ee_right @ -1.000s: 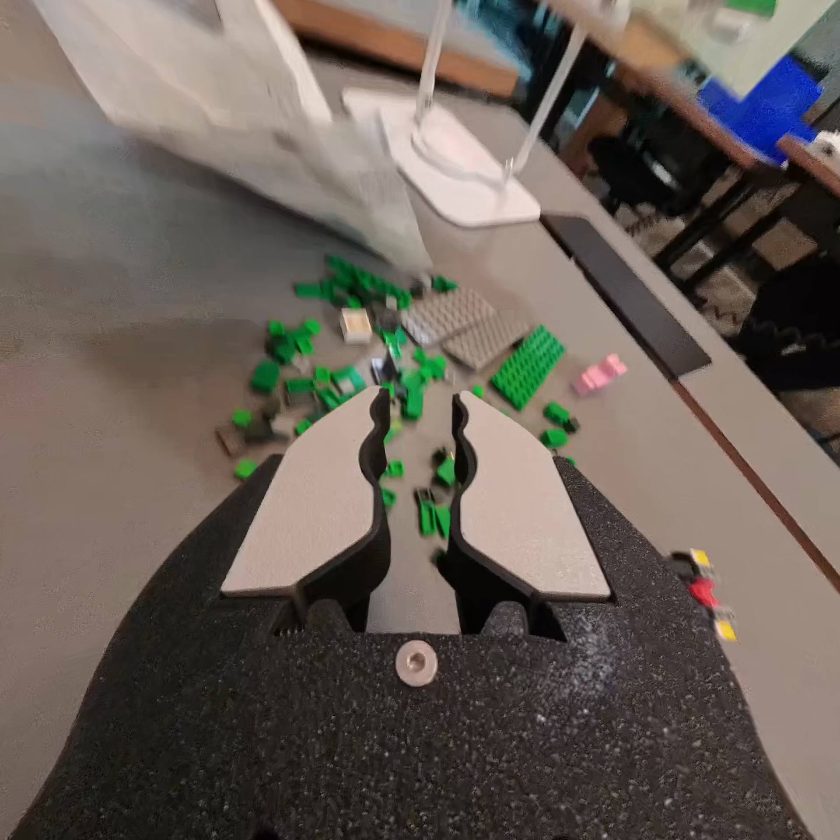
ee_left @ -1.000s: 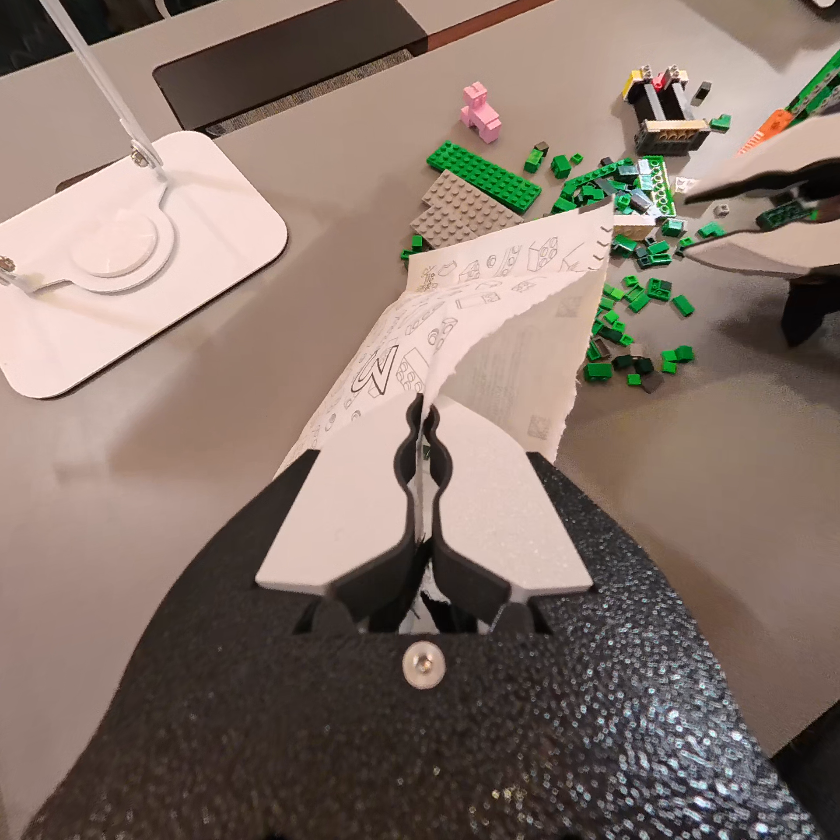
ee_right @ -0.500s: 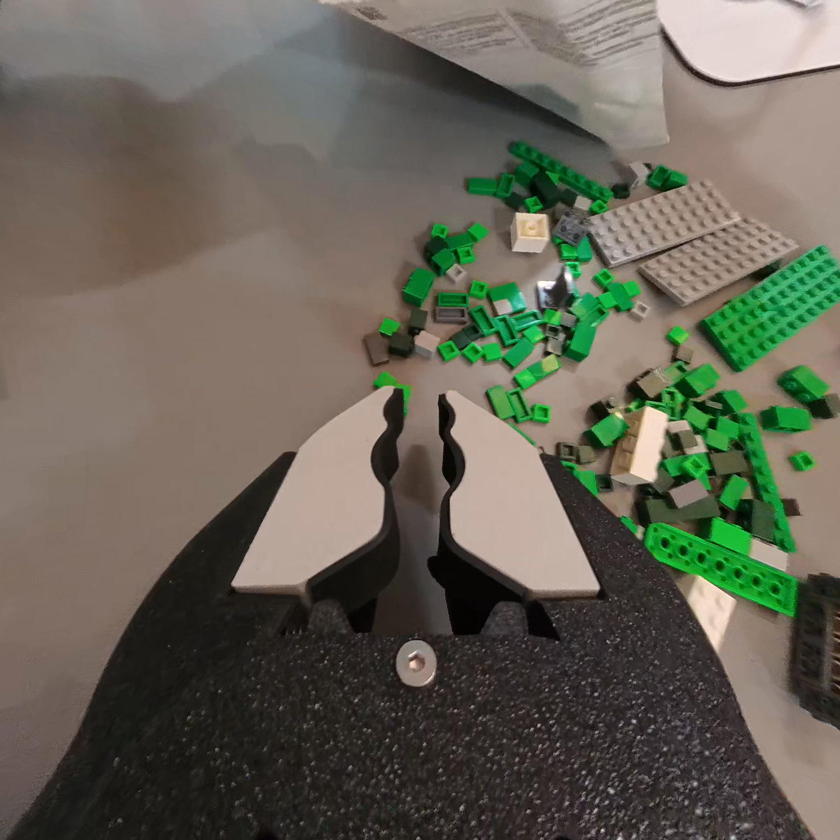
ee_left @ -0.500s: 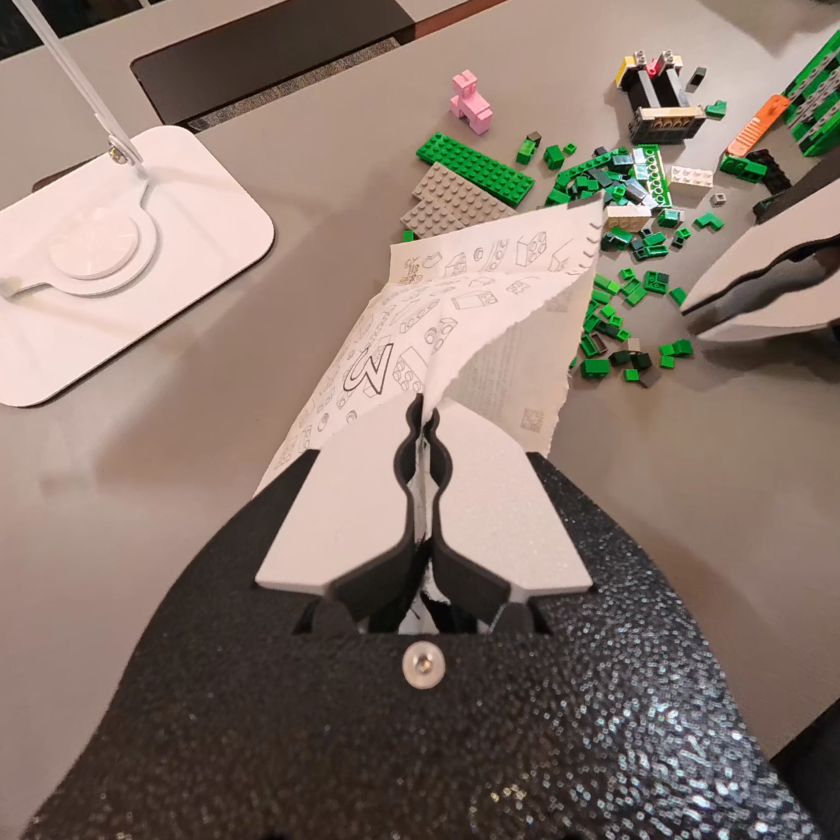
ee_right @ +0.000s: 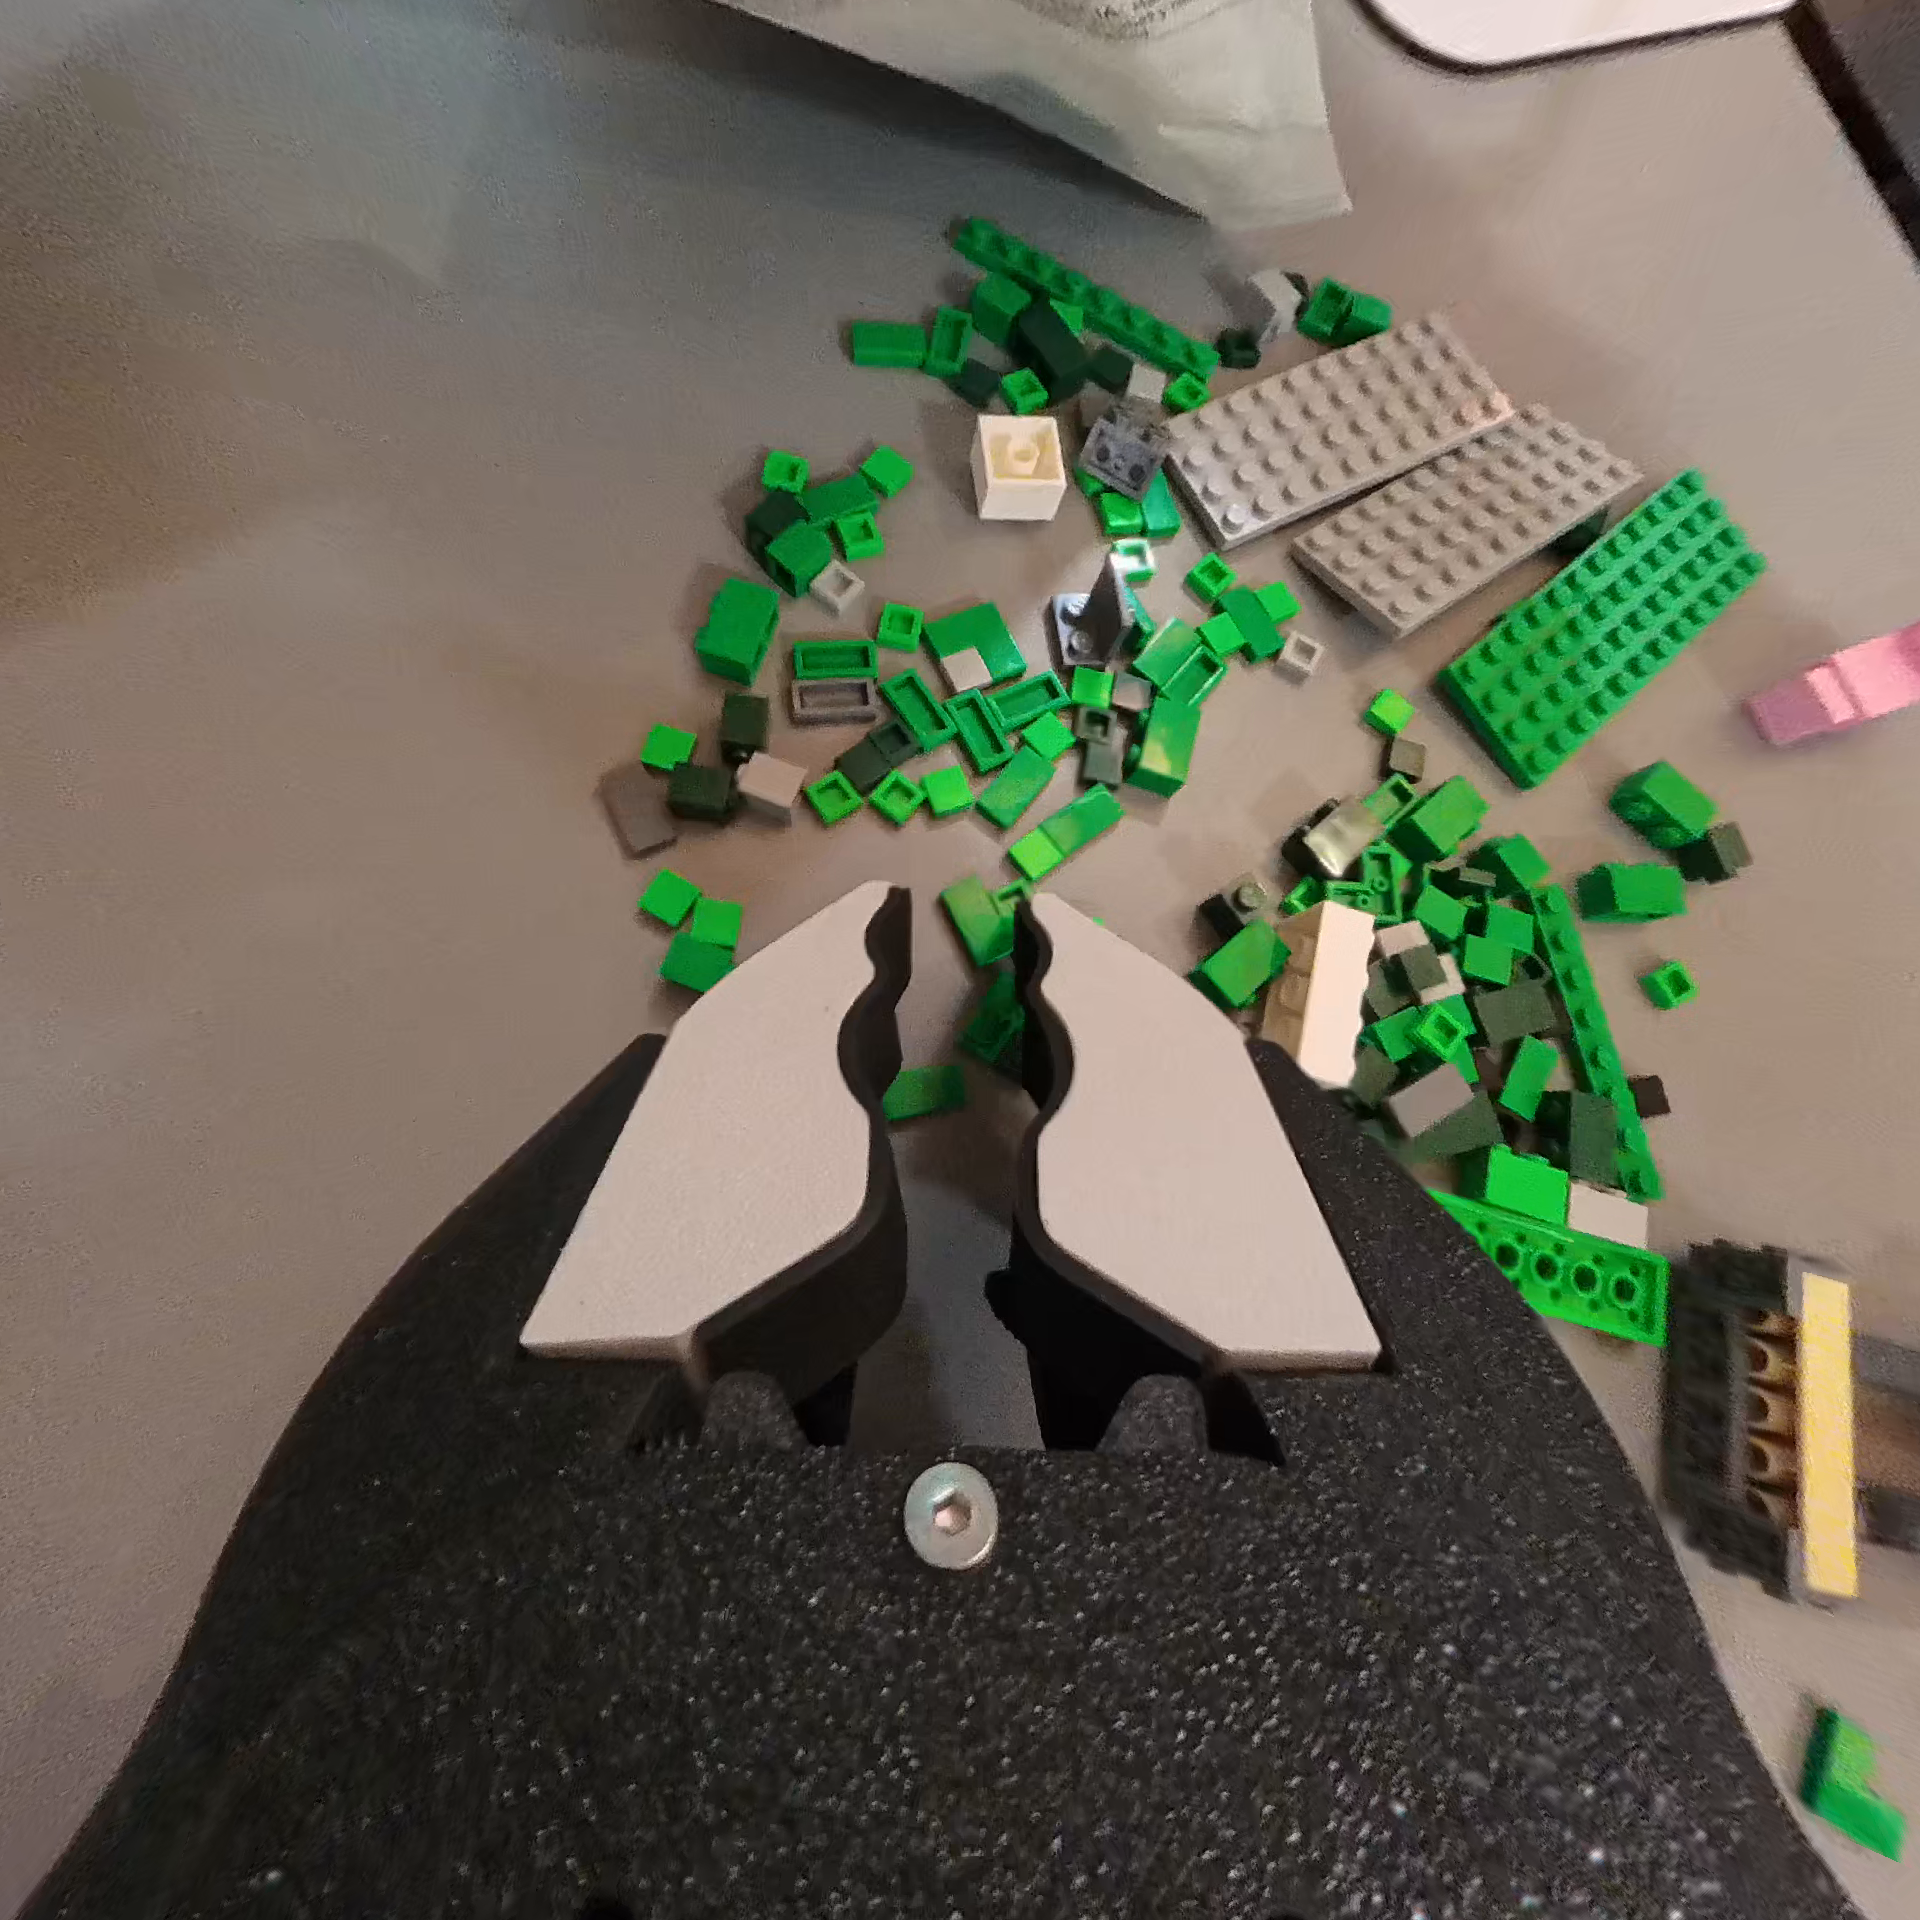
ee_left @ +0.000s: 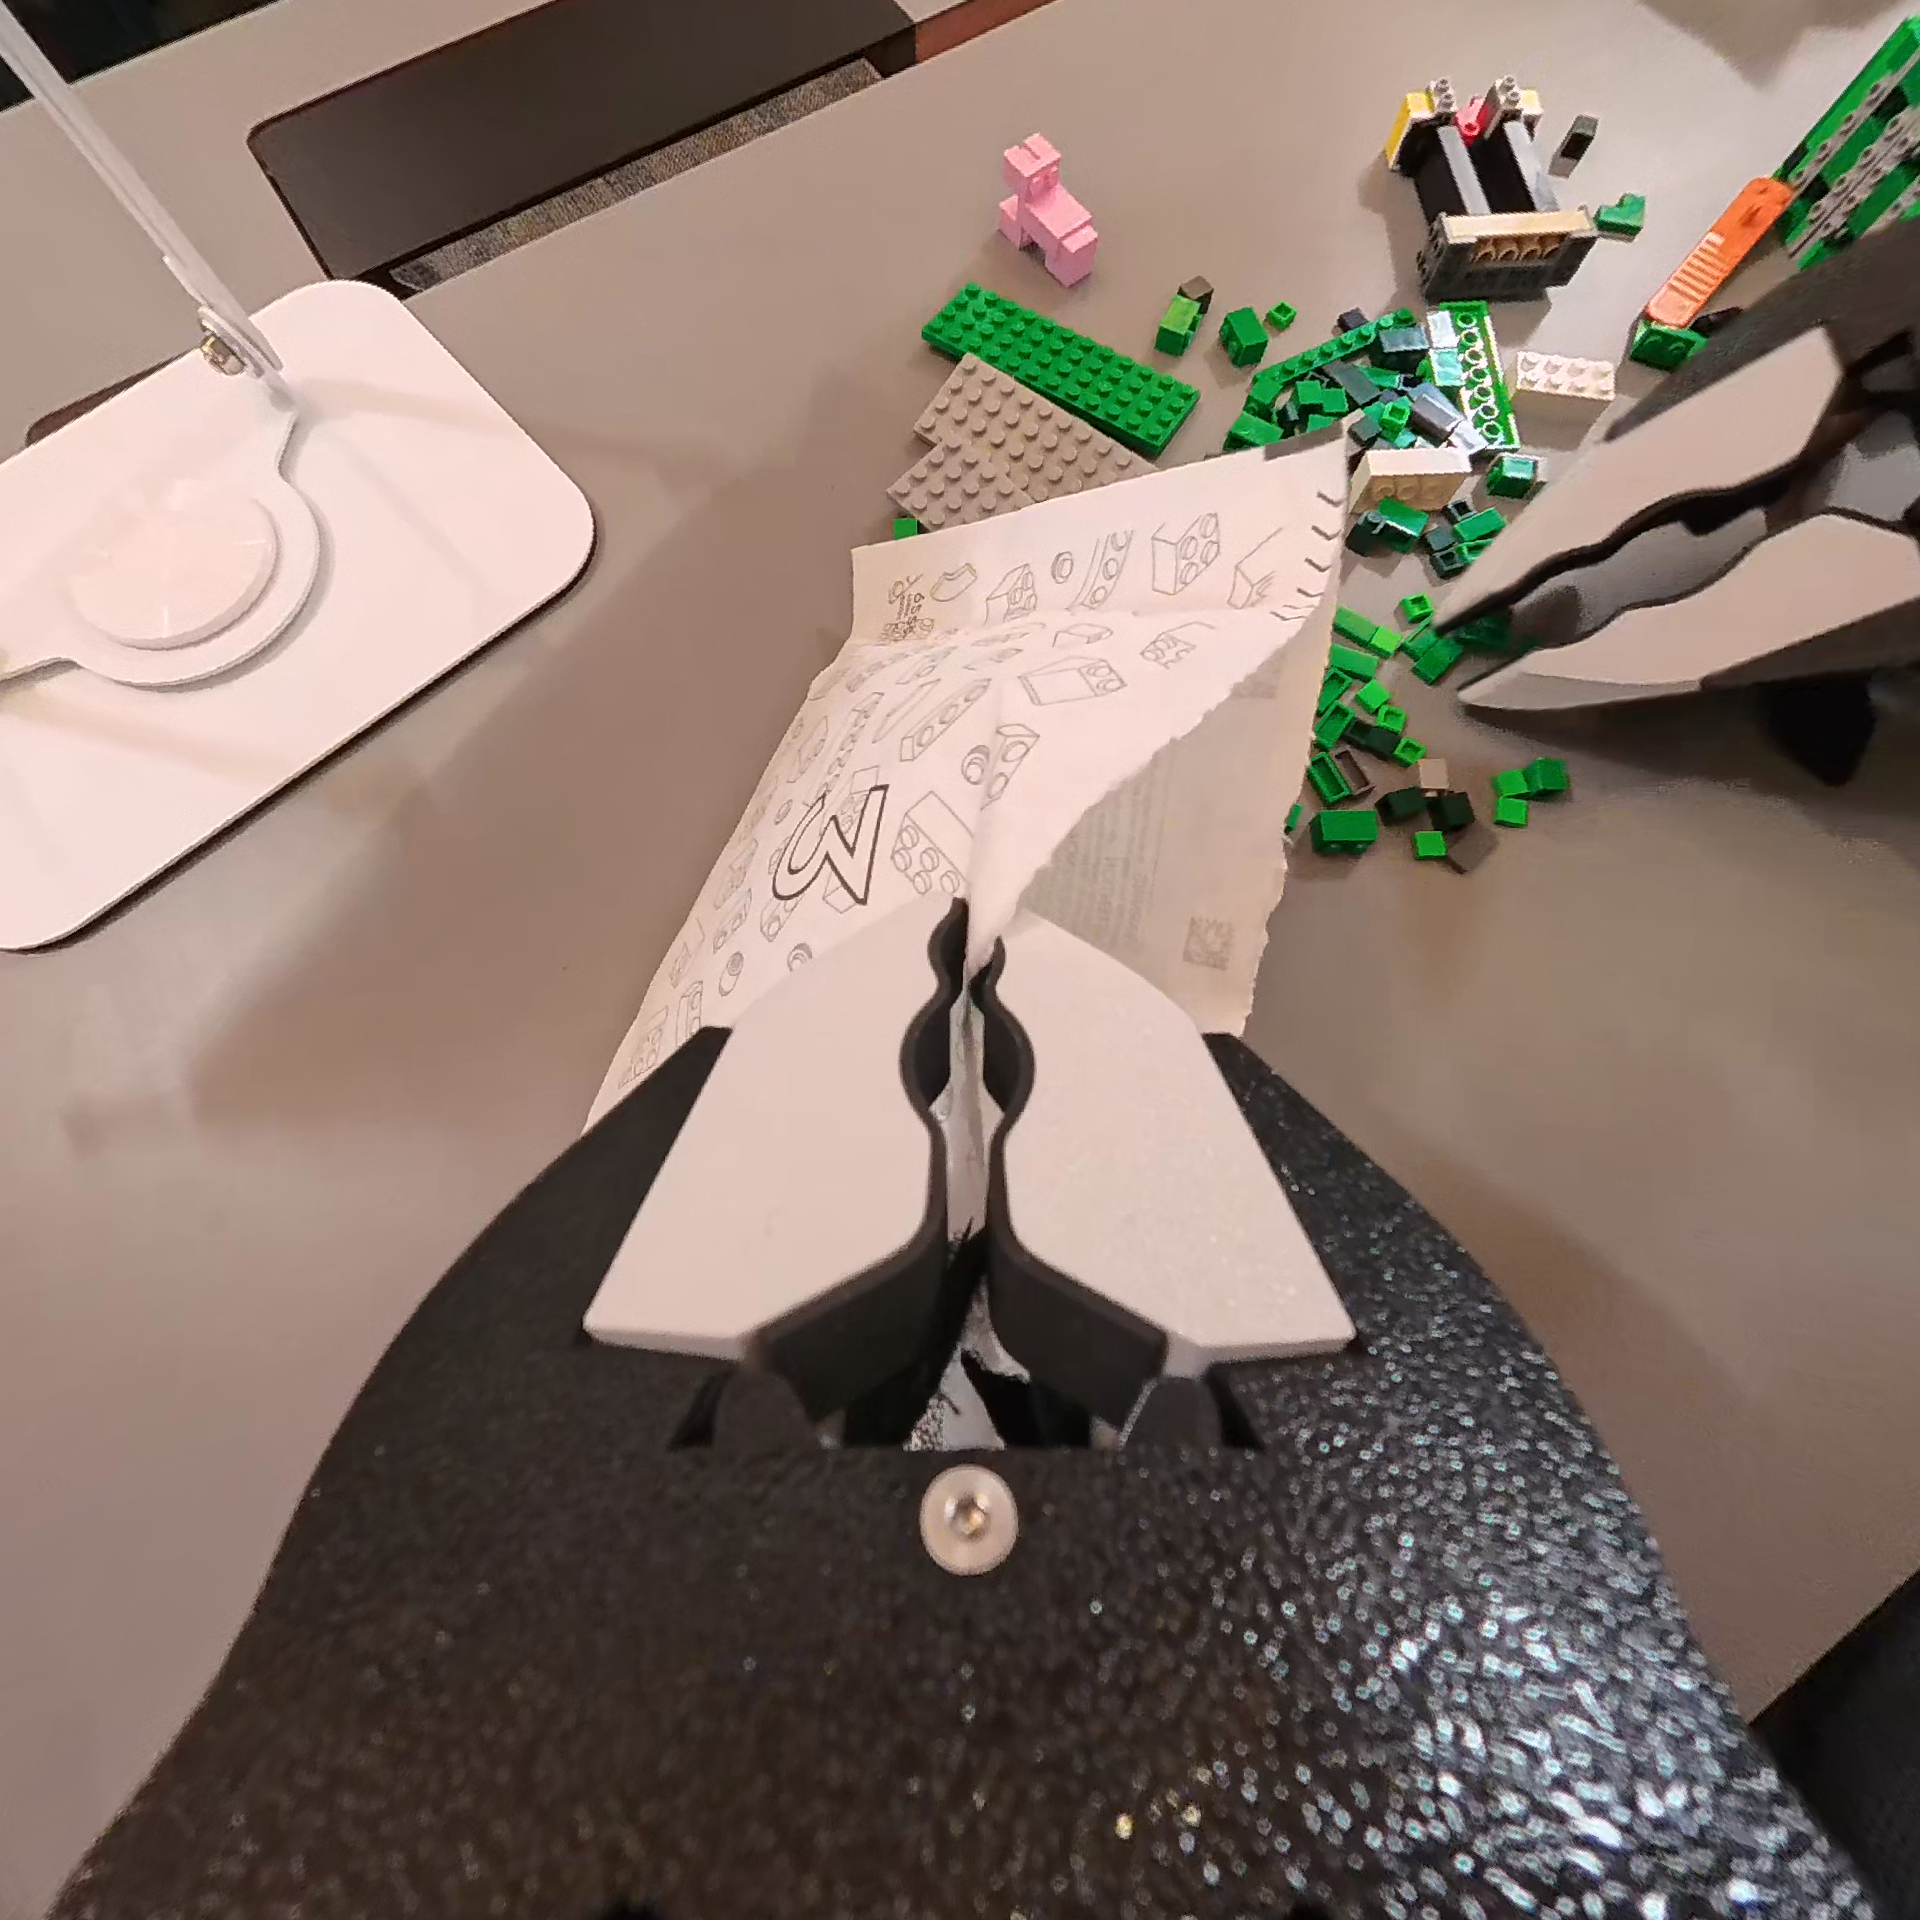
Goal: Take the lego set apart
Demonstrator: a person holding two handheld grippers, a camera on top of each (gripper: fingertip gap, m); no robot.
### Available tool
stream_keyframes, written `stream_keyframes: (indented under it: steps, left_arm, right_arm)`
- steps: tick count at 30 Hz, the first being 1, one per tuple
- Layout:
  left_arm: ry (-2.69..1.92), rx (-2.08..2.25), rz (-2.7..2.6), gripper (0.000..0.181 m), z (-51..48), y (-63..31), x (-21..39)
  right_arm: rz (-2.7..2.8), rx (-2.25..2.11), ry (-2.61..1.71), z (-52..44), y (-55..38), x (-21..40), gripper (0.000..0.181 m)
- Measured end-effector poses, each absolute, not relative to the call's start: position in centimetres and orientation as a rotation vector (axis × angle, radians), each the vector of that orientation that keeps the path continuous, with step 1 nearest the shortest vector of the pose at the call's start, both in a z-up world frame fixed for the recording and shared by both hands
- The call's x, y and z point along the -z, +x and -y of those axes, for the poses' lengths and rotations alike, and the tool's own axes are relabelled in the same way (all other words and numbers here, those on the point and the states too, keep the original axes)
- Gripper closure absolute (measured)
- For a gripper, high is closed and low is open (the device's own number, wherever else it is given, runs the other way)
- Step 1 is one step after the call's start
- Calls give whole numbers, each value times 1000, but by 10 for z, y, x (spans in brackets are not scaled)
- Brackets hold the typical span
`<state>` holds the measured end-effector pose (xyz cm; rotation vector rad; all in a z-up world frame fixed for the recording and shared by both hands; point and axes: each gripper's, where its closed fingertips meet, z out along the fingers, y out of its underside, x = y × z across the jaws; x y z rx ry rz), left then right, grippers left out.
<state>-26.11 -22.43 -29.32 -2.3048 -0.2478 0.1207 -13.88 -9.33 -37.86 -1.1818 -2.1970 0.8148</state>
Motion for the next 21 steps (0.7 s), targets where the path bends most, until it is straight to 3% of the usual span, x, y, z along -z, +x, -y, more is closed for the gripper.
stream_keyframes:
  steps: [9,21]
  left_arm:
    - [-2297,-106,241,181,224,-259,290]
    - [-2289,-75,236,181,224,-259,290]
  right_arm:
    - [2609,-496,-1068,82,-139,378,156]
    - [2807,-376,-986,95,-135,382,164]
